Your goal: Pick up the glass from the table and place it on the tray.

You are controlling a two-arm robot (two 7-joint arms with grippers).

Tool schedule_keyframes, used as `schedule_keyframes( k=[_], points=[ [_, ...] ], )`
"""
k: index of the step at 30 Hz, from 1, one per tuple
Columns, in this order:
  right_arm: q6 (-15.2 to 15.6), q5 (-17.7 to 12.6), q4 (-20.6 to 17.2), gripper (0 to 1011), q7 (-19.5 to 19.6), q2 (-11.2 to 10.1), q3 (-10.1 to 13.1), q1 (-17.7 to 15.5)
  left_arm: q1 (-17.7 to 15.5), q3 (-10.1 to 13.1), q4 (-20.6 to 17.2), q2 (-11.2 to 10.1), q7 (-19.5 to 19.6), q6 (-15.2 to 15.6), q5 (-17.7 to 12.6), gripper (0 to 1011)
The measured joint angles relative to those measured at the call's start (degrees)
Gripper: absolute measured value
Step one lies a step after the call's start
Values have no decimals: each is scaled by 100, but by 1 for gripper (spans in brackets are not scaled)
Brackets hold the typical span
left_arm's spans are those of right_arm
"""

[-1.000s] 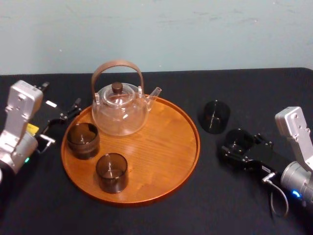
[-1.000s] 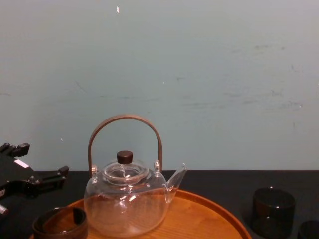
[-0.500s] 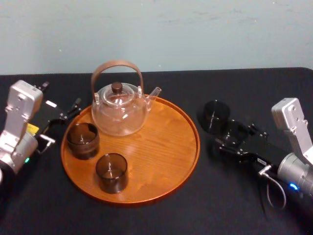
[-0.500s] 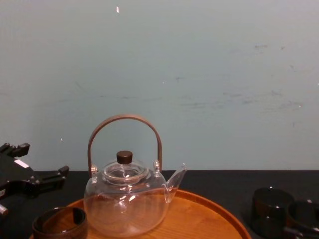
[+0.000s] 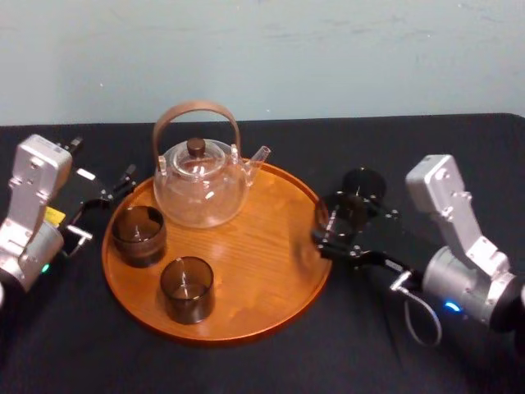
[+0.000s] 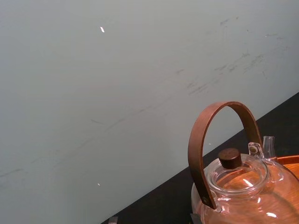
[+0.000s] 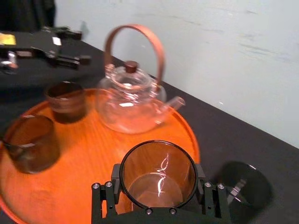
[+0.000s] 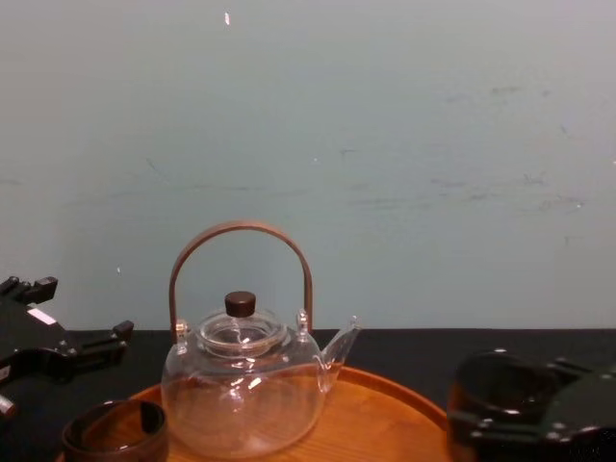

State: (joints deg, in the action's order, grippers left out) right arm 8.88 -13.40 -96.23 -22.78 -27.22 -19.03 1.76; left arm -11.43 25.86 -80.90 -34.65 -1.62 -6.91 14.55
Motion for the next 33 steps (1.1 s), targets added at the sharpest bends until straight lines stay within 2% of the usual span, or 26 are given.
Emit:
schedule_keyframes(
  k=[12,33],
  points=[
    [-26,10,295,905,-172,310,-467,322,0,0,0,0,0,0,0,1001],
    [-77,-43,785,905,-342,575,-957,658,0,0,0,0,0,0,0,1001]
  ],
)
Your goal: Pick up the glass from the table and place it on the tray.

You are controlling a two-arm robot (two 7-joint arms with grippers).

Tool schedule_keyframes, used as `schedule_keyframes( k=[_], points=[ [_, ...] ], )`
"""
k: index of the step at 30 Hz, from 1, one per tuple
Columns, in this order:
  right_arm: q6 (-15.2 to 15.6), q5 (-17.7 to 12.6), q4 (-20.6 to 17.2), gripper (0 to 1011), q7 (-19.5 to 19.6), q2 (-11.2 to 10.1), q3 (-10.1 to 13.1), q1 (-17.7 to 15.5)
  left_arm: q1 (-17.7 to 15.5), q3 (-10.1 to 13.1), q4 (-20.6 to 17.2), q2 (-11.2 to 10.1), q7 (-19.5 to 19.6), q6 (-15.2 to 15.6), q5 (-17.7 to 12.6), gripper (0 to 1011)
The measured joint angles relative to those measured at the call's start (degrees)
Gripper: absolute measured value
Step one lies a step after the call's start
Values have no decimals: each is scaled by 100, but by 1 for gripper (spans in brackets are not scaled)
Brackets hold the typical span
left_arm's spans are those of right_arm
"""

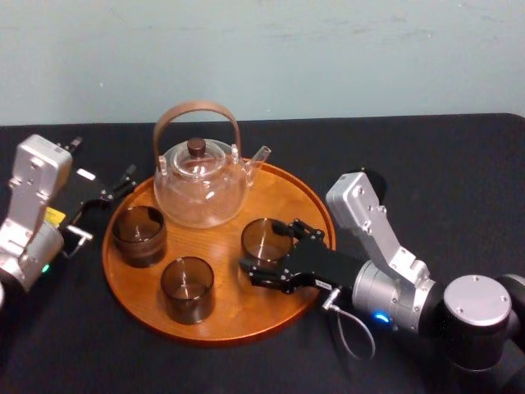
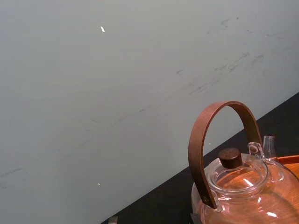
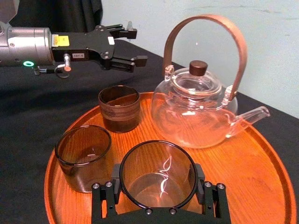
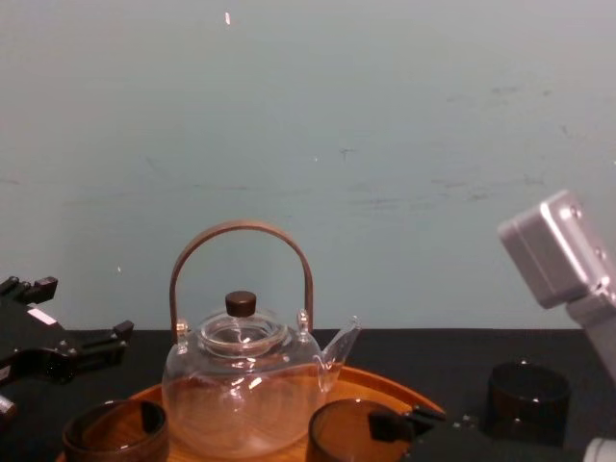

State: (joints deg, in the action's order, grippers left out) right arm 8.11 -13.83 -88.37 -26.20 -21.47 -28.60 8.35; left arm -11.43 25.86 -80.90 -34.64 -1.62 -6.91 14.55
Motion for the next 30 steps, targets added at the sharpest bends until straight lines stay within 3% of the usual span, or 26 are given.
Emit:
schedule_keyframes(
  k=[30],
  points=[
    [1,-46,228,905,-99,53,-267,113,0,0,0,0,0,0,0,1001]
  ],
)
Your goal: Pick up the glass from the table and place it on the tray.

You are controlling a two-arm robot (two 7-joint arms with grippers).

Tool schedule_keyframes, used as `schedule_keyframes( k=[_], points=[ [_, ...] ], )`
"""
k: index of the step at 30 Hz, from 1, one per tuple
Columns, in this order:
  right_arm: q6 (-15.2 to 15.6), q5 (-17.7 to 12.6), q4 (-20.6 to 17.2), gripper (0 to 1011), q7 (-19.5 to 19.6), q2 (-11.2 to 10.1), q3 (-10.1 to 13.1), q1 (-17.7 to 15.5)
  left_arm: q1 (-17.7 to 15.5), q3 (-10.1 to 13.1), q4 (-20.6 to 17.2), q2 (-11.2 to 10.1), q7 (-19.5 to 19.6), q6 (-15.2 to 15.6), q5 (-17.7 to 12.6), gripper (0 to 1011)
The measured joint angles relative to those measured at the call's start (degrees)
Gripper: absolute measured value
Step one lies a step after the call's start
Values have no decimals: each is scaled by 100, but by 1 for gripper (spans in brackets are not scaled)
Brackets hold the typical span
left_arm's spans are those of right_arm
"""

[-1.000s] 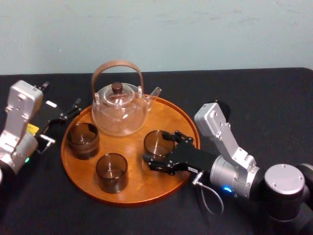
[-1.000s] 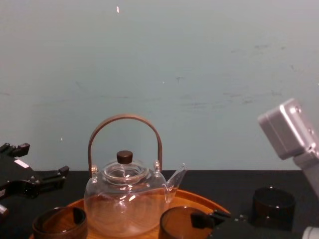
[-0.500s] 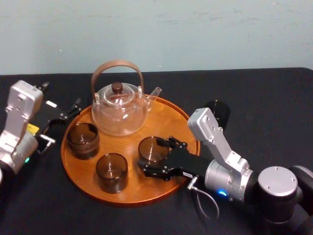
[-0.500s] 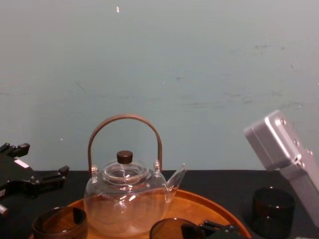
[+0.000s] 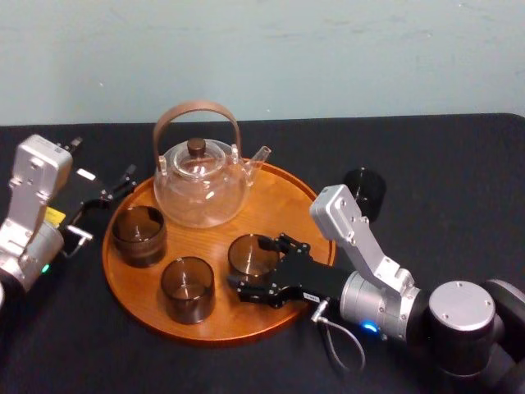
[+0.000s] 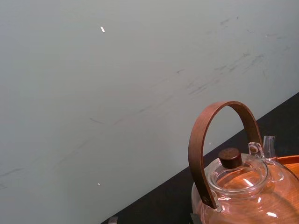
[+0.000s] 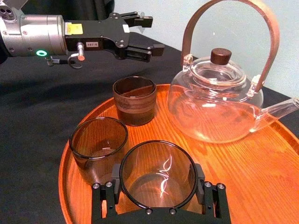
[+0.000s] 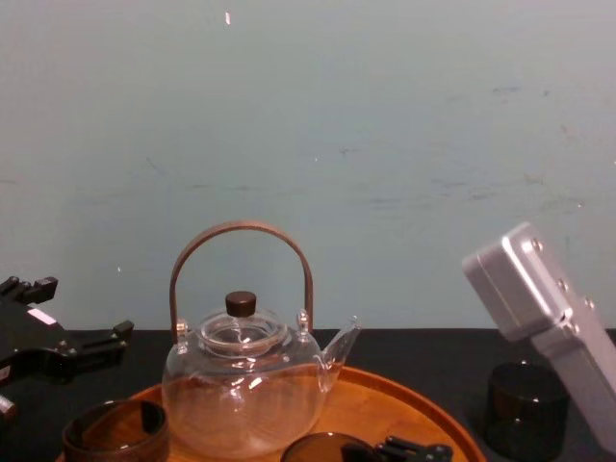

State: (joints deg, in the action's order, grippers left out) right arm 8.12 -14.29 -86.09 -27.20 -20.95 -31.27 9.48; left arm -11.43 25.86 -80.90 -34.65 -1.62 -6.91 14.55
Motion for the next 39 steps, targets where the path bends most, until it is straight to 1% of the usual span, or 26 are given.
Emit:
schedule_keyframes(
  k=[14,31,39],
  points=[
    [5,-13,73,905,-15,20,-63,46,0,0,0,0,0,0,0,1001],
    [40,-50,340,905,-70,103,-136,178,0,0,0,0,0,0,0,1002],
    [39,-14,355,905,-73,99,-172,206,0,0,0,0,0,0,0,1001]
  ],
)
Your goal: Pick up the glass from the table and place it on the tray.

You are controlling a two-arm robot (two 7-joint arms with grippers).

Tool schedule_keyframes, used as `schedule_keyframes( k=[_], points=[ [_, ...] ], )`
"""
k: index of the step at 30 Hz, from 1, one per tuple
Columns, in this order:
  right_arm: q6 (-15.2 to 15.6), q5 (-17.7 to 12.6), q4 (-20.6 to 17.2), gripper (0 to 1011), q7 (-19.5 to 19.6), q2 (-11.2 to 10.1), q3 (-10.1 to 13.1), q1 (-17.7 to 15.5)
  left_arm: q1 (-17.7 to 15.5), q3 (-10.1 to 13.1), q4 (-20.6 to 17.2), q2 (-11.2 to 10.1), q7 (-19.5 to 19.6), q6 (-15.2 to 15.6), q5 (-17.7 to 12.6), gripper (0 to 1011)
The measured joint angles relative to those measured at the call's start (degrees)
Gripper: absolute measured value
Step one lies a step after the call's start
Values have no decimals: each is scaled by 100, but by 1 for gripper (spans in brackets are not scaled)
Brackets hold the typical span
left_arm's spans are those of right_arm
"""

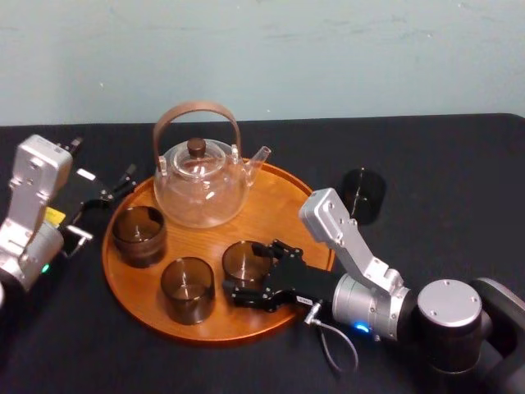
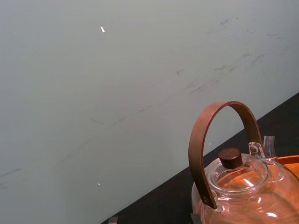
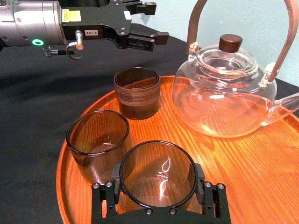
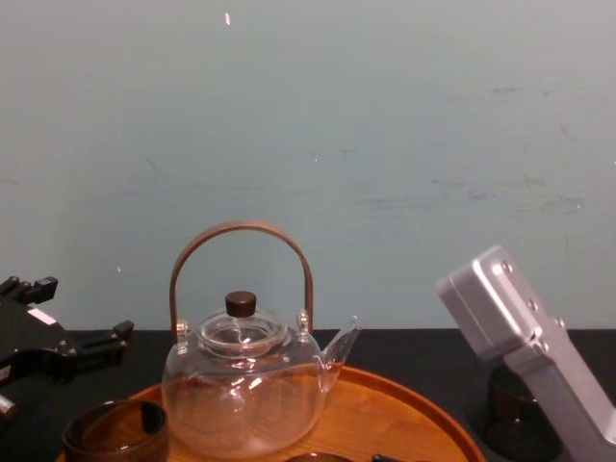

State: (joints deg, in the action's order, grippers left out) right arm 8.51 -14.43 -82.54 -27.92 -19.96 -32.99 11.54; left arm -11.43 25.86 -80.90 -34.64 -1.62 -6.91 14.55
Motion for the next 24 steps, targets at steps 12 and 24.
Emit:
schedule_keyframes(
  k=[12,24],
  points=[
    [-74,58,-64,1002,14,-41,2,-32,0,0,0,0,0,0,0,1001],
    [-361,259,-640,1002,274,-210,216,-323,0,0,0,0,0,0,0,1001]
  ],
)
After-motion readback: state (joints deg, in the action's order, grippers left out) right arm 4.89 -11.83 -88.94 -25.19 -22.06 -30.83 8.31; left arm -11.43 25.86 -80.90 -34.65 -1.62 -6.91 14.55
